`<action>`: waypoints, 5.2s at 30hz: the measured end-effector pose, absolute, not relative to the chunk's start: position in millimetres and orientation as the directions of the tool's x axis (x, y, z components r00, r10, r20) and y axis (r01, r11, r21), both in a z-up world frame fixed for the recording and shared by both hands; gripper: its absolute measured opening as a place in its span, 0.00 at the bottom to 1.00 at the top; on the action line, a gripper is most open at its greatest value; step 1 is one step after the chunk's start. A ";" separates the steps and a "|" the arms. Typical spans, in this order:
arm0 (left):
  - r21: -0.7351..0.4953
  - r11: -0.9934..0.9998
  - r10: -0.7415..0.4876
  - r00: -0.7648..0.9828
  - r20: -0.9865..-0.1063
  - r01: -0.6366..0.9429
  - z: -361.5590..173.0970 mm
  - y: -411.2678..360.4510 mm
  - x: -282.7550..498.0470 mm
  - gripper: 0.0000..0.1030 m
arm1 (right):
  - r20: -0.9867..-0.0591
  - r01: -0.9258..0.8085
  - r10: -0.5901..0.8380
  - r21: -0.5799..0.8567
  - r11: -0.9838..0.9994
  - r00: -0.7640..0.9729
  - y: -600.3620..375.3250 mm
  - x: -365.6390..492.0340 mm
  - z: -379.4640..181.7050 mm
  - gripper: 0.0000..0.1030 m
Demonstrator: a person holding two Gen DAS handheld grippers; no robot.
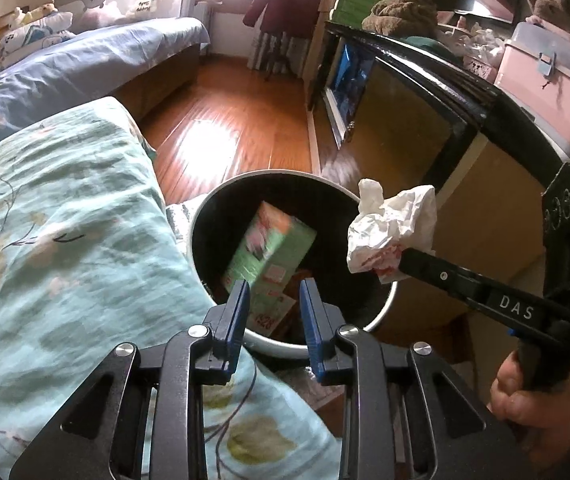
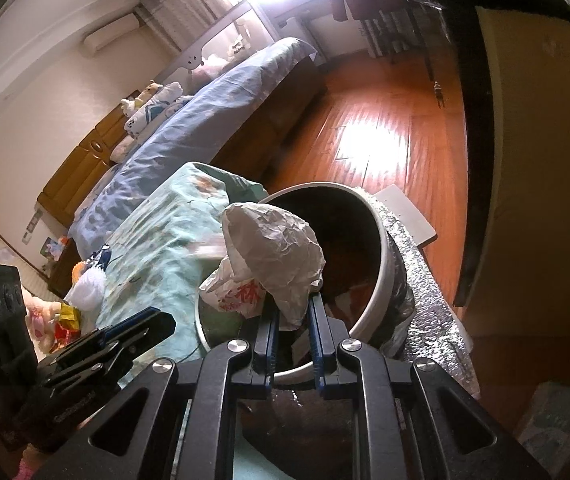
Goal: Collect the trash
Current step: 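Open the left tool to drop the green carton into the bin, then open the right tool over the bin while the left tool returns to the bed, then grasp the red snack wrapper with the left tool while the right tool grasps the white sponge, then carry the red wrapper and white sponge over the trash bin with both tools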
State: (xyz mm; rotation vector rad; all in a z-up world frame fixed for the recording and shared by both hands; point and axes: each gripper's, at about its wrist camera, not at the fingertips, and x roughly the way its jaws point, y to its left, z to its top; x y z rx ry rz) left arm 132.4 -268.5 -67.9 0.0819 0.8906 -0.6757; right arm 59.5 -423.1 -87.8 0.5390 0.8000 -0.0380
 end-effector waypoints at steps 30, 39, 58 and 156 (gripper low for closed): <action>-0.262 0.878 -0.457 0.537 -0.709 0.401 -60.5 -176.5 120.8 0.54 | -0.653 0.168 0.227 0.484 0.859 0.722 -382.9 69.3 -78.2 0.77; -0.270 0.911 -0.407 0.582 -0.703 0.311 -61.2 -127.7 112.8 0.66 | -0.635 0.086 0.288 0.490 0.867 0.716 -343.0 75.7 -67.7 0.87; -0.232 0.970 -0.219 0.681 -0.699 0.074 -66.1 -17.8 92.3 0.77 | -0.631 -0.090 0.391 0.453 0.887 0.670 -247.9 102.2 -65.6 0.91; -0.246 0.897 -0.430 0.588 -0.685 0.368 -53.5 -123.5 120.8 0.25 | -0.657 0.067 0.270 0.440 0.895 0.704 -313.9 74.2 -79.9 0.27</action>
